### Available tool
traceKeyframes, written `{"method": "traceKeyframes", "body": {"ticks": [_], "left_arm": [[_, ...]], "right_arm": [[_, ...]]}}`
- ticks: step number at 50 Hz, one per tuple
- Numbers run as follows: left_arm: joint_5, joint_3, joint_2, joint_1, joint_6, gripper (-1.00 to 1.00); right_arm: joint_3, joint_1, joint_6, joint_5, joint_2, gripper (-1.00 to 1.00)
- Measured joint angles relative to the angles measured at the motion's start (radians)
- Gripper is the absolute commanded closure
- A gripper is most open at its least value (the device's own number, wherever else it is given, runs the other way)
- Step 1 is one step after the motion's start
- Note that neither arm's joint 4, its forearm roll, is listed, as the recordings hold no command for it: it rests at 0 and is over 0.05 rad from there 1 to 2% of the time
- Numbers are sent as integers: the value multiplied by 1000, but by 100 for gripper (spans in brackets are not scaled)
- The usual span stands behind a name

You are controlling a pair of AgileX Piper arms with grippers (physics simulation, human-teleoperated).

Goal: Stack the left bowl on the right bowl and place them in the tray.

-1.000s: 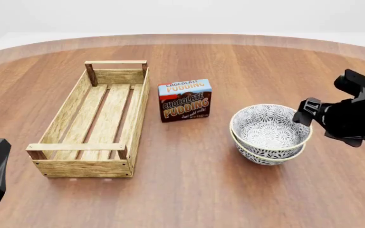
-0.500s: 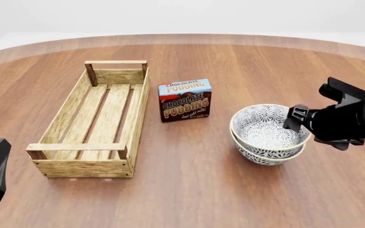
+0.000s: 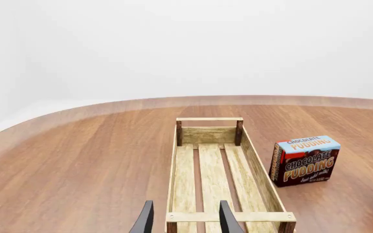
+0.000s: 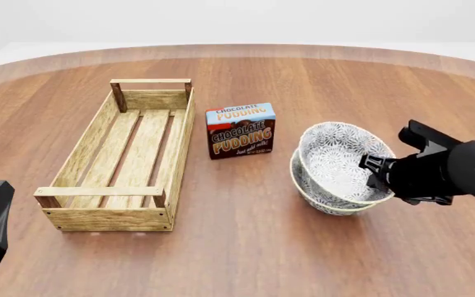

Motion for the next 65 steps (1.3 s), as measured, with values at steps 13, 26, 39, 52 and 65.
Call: {"method": "traceKeyframes", "body": {"ticks": [13, 26, 39, 52, 65], "left_arm": [[0, 0, 0, 0, 0, -100], [0, 0, 0, 0, 0, -100], [0, 0, 0, 0, 0, -100], [0, 0, 0, 0, 0, -100], [0, 0, 0, 0, 0, -100]], "right_arm": [[4, 10, 22, -14, -18, 100], [9, 17, 22, -2, -41, 100], [-18, 4, 11, 58, -89, 100], [-83, -15, -10, 151, -153, 100], [-202, -23, -49, 277, -204, 100]]}}
